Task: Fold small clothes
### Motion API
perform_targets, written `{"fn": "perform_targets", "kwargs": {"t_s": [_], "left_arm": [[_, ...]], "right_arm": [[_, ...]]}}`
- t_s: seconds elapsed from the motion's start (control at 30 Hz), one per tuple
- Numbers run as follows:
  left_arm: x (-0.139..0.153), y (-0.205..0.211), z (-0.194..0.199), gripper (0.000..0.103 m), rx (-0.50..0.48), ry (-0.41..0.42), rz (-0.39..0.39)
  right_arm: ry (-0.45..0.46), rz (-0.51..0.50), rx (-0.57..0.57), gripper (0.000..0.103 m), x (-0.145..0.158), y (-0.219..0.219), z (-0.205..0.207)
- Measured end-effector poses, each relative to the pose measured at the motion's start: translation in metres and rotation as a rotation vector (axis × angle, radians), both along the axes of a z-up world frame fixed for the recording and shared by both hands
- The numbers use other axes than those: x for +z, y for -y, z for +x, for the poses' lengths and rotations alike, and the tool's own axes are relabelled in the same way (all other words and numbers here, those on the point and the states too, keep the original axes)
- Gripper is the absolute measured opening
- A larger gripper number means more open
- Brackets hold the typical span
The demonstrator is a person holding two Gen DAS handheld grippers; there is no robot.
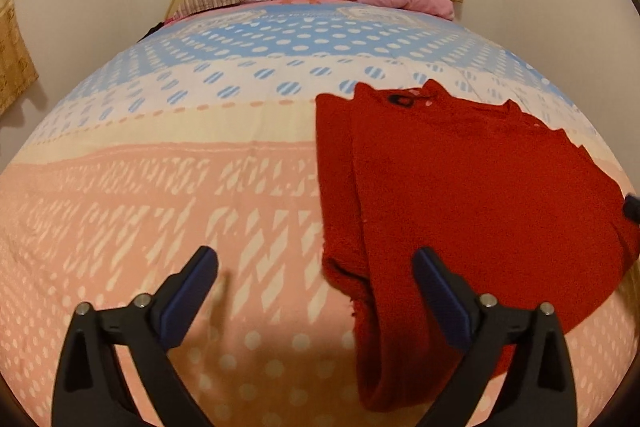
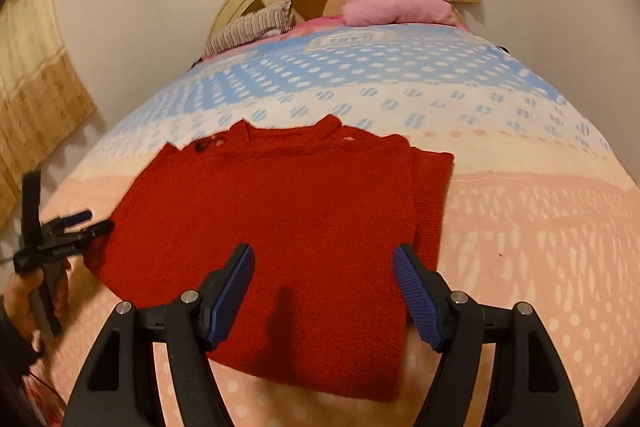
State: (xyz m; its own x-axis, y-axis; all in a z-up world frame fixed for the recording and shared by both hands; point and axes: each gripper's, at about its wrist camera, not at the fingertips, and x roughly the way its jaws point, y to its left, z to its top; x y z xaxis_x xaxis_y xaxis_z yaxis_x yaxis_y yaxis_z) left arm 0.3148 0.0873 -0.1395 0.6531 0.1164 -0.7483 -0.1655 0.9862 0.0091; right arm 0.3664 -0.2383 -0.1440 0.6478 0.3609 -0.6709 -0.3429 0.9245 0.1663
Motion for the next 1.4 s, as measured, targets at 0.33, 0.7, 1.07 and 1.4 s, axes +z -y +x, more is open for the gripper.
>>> {"fn": "perform_targets", "kwargs": {"t_s": [0.33, 0.7, 1.07, 1.4], "left_arm": [[-0.004, -0.010, -0.007, 0.103, 0.014, 0.013, -0.064], [-0.011, -0.019, -0.005, 0.103, 0.009, -0.019, -0.157], [-0.007, -0.038, -0.012, 0.103, 0.034, 0.010, -0.243], [-0.008, -0.061, 0.001, 0.103, 0.040, 0.000, -0.357]], "right_arm": [[-0.086, -0.085, -0.041, 0.068, -0.027, 0.000, -0.002], [-0.121, -0.052, -0.063, 0.062, -0.028, 0.001, 0.035], [-0.005, -0.122, -0.095, 0.062, -0.003, -0.005, -0.006], [0.076, -0.198, 0.256, 0.062, 0.010, -0.125, -0.066]]}}
